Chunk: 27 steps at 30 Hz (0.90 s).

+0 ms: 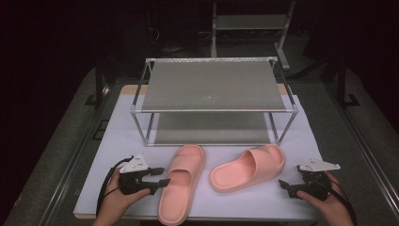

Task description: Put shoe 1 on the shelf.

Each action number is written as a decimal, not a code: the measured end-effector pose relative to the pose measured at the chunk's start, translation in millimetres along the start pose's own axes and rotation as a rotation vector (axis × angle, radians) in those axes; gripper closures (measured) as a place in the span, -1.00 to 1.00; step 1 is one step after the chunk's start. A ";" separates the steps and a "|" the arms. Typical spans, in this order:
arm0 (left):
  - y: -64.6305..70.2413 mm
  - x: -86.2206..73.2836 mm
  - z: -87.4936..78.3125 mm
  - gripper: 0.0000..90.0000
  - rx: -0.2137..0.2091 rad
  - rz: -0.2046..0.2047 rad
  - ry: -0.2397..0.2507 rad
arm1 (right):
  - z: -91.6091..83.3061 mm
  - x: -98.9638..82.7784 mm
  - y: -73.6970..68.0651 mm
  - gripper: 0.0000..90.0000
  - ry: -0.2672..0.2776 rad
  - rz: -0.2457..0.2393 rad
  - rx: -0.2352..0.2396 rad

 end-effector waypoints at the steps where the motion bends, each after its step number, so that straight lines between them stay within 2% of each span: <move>1: 0.1 3.0 2.4 0.20 0.008 0.009 0.005 | 0.1 0.0 -0.1 -0.80 0.002 0.000 0.001; 8: -3.9 5.7 4.8 0.47 0.030 0.022 0.009 | 0.1 0.1 0.0 -0.80 0.002 0.000 0.000; 9: -4.6 6.6 3.9 0.60 0.027 0.015 0.015 | 0.1 0.1 -0.1 -0.80 0.001 0.001 0.001; 11: -6.0 6.9 3.2 0.67 0.035 0.018 0.013 | 0.1 0.1 -0.1 -0.80 0.002 0.001 0.000; 20: -11.1 6.8 0.2 0.82 0.068 0.023 -0.003 | 0.1 0.1 -0.1 -0.80 0.002 0.001 0.001; 27: -12.7 8.2 -4.0 0.86 0.062 0.010 0.000 | 0.1 0.0 -0.1 -0.80 0.001 0.000 0.001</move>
Point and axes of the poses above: each handheld gripper's, and its own axes: z roughly forward along the jaws, x roughly out of its top, y roughly to its right, the point moved 9 cm from there along z, roughly forward along the jaws, and after that the axes turned 9 degrees about -y, right-handed, at the moved point
